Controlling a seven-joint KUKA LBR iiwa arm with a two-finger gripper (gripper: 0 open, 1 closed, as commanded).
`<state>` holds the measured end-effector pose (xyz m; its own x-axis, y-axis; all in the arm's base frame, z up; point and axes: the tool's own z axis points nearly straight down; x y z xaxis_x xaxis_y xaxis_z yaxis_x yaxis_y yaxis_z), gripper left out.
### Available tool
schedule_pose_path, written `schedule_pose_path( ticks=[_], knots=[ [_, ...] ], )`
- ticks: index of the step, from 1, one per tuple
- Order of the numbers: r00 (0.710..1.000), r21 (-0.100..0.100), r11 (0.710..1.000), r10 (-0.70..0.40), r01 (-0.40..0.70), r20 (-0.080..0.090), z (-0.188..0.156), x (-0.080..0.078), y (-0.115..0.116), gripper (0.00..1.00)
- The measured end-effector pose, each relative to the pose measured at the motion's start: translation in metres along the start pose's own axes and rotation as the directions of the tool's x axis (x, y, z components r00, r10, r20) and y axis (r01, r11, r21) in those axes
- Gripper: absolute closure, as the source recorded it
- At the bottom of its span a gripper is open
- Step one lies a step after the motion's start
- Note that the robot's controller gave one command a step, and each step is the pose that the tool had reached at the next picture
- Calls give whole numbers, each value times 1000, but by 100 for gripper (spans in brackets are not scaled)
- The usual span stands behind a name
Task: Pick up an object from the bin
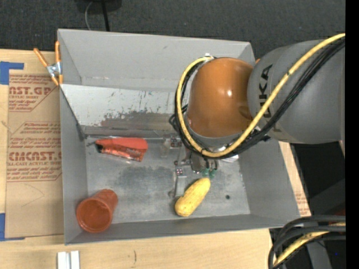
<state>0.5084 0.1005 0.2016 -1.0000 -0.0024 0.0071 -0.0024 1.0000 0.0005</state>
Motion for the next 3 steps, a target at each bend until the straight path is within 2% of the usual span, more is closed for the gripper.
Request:
schedule_pose_path(
  ticks=[1,2,3],
  knots=[
    [1000,-1,1000,2,-2,8,-5,-2,-1,0],
    [998,-2,998,-56,56,12,39,3,-45,0],
    [989,3,989,-146,146,10,100,14,-55,0]
  ],
)
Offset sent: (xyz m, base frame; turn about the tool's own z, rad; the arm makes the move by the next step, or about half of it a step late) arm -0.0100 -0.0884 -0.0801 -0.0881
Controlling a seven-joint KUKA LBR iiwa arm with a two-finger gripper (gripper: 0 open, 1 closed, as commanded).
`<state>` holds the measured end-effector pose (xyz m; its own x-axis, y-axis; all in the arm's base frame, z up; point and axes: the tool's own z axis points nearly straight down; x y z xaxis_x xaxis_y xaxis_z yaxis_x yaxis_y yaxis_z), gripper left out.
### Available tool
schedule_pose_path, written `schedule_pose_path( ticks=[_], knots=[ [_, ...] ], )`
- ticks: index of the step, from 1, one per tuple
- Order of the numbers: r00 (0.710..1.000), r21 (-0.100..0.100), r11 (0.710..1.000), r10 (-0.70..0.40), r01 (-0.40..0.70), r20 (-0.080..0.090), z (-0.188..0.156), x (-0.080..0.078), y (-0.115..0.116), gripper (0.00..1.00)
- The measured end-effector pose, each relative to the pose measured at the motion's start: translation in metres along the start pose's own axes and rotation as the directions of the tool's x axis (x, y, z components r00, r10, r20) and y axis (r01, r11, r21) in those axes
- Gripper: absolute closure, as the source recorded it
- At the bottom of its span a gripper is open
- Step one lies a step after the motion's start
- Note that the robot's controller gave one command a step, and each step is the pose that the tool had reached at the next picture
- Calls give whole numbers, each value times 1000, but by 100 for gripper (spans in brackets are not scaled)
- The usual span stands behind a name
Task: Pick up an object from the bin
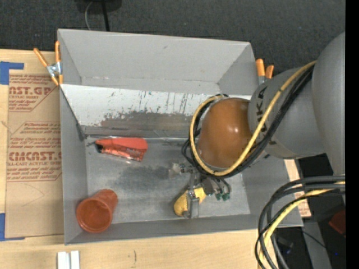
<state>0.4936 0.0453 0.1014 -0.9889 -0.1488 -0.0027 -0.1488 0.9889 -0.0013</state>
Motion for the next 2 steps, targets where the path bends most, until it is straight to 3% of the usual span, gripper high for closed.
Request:
schedule_pose_path(
  ticks=[1,2],
  knots=[
    [998,-4,998,-59,59,2,32,18,-68,100],
    [998,-4,998,-59,59,2,32,18,-68,100]
  ],
)
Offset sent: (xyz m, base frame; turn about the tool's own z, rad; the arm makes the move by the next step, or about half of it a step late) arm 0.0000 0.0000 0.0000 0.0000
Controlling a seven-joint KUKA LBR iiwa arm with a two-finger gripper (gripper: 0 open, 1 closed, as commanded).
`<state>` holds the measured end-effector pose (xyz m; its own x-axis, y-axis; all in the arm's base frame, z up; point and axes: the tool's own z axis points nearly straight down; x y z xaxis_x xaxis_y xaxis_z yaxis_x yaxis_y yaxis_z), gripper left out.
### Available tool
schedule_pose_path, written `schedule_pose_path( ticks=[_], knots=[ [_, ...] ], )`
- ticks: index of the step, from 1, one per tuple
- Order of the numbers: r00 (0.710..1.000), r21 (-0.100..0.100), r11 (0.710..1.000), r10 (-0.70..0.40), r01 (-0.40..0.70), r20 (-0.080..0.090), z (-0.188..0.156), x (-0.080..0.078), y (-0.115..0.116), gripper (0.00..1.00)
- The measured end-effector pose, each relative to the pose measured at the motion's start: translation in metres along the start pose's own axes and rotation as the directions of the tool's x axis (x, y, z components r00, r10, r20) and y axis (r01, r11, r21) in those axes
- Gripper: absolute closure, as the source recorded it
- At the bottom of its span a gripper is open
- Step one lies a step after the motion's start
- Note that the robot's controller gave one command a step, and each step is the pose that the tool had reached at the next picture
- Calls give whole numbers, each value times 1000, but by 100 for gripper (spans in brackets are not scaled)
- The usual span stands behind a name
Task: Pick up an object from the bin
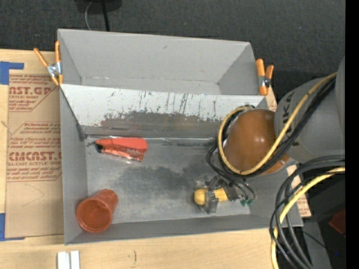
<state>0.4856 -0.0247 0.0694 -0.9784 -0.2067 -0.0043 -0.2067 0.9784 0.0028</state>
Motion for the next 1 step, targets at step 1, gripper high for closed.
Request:
schedule_pose_path(
  ticks=[1],
  knots=[
    [1000,0,1000,-11,11,3,-146,-13,-11,100]
  ],
)
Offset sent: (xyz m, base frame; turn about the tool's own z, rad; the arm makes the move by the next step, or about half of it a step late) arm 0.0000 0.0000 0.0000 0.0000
